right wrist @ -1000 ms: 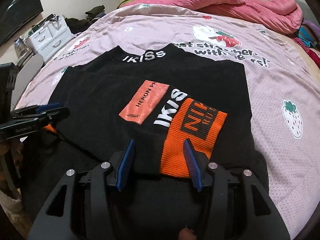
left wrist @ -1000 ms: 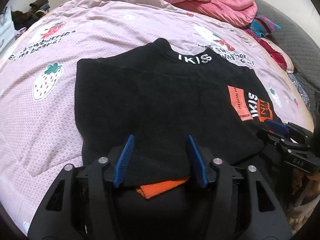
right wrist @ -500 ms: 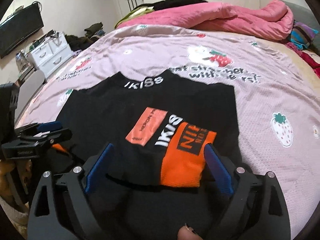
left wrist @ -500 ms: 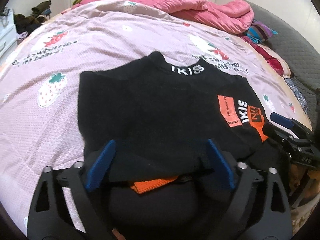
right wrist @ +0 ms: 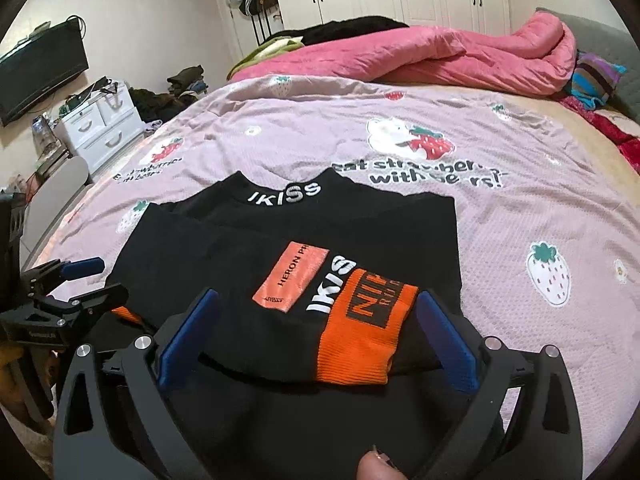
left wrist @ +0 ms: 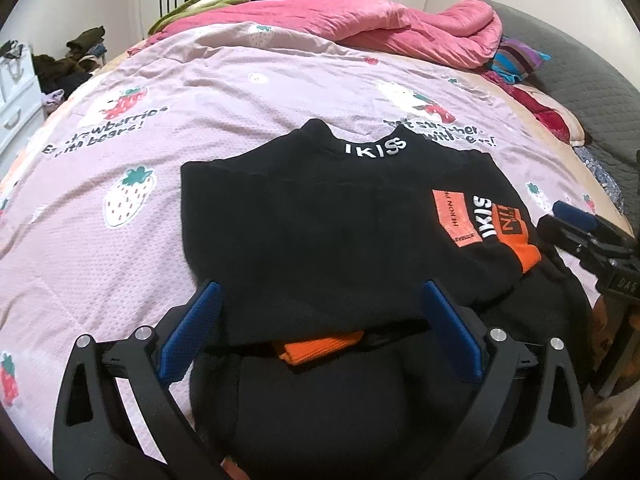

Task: Fold small clothes
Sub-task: 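Move both open tools back along the sweatshirt toward its hem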

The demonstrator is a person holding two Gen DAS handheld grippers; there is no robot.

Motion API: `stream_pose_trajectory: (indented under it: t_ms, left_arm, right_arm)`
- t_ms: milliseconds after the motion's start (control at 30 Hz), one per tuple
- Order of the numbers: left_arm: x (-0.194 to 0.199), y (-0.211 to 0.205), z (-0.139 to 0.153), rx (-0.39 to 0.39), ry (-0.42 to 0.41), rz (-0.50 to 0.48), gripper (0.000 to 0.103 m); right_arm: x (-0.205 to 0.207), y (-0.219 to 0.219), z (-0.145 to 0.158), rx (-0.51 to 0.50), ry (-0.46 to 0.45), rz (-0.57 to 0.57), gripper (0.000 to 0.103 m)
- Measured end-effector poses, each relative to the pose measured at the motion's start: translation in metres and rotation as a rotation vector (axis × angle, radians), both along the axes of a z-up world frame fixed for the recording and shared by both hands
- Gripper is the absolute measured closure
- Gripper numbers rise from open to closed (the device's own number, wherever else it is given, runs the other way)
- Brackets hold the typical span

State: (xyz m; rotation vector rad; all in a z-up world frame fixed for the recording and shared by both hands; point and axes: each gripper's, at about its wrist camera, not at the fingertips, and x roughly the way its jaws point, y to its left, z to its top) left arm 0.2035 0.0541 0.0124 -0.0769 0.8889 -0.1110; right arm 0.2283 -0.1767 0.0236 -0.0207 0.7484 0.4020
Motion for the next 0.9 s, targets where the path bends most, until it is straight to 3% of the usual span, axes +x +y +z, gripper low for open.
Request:
stream_pose_trajectory:
  t_ms: [267, 733, 900]
  left_arm:
    - [-0.017, 0.014, 0.007, -0.025, -0.023, 0.017, 0.009]
    - [-0.057, 0.056, 0.003, 0.020, -0.026, 0.086, 0.009]
    - [-0.075, 0.067, -0.002, -0.019, -0.011, 0.092, 0.009]
  right_arm:
    - [-0.010, -0.002, 0.008, -0.013, -0.043, 0.000, 0.005]
    - [-0.042, -0.023, 0.010, -0.054, -0.094, -0.021, 0.005]
    - [-0.058, -0.035, 0.003, -0.078, -0.100, -0.034, 0.005]
